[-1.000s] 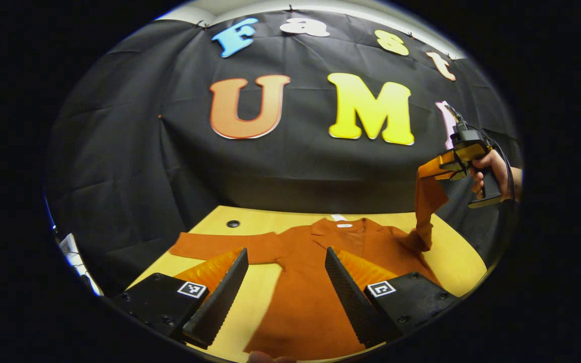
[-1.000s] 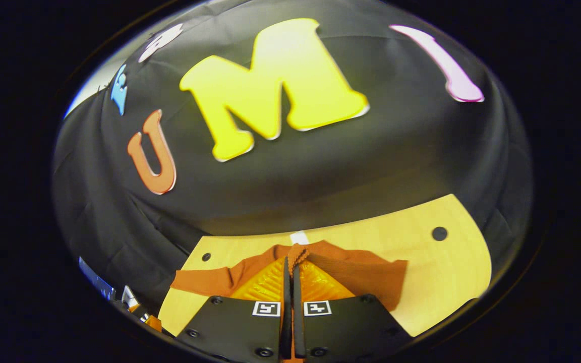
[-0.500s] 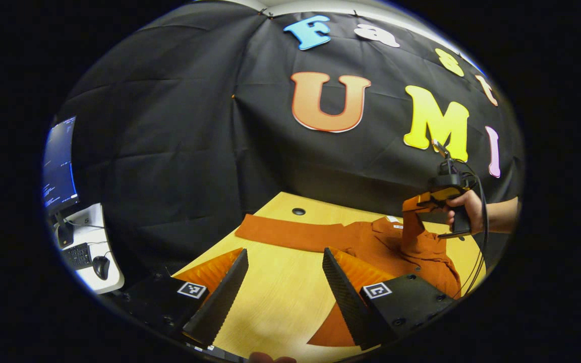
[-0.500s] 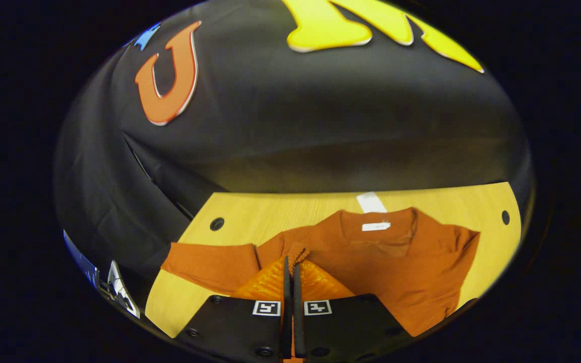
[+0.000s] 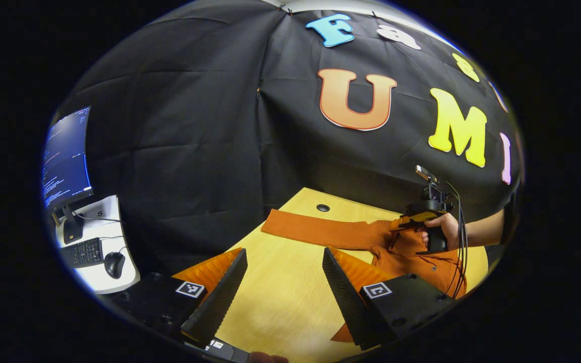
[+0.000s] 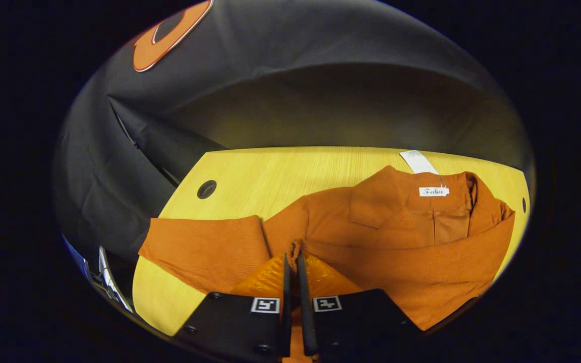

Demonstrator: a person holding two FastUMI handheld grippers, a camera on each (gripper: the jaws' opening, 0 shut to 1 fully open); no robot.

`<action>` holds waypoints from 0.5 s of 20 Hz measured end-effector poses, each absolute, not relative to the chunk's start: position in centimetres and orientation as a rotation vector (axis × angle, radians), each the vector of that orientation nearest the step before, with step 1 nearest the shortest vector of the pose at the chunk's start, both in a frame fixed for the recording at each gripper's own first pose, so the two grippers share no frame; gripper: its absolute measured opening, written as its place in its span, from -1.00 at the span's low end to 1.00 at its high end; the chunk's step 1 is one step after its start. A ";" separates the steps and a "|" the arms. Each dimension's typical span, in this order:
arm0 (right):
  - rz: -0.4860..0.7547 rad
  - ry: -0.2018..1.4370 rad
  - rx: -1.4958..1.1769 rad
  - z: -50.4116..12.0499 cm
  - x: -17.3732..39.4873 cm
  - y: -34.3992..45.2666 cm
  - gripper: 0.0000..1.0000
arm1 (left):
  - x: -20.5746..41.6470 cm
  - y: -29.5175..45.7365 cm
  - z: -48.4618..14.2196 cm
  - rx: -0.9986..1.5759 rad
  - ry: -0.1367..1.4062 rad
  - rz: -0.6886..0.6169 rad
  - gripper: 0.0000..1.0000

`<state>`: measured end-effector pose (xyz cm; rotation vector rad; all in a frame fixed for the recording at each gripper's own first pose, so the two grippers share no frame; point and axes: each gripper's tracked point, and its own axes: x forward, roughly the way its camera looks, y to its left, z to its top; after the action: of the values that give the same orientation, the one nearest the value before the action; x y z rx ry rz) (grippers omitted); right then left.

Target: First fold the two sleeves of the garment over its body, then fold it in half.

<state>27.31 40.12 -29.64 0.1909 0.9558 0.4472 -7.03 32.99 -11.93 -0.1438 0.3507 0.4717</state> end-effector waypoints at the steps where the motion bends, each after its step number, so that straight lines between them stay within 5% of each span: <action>1: 0.457 0.956 0.202 -29.3 27.2 40.4 -0.70 | -6.4 33.5 -11.8 -0.139 0.344 0.472 1.00; 4: 0.491 0.945 0.202 -28.2 26.9 40.0 -0.34 | -4.0 34.0 -11.0 -0.152 0.314 0.438 0.96; 8: 0.547 0.893 0.226 -23.9 25.4 39.7 0.58 | -0.5 37.1 -10.6 -0.162 0.275 0.394 0.95; 9: 0.568 0.873 0.235 -22.3 24.5 39.3 0.45 | 0.7 38.1 -10.5 -0.158 0.268 0.383 0.95; 10: 0.594 0.855 0.245 -20.6 23.5 38.8 0.58 | 1.9 39.3 -10.6 -0.160 0.266 0.367 0.96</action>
<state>23.52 38.76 -20.58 0.2451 0.8550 0.5941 1.89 39.28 -10.59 -0.1596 0.2662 0.3669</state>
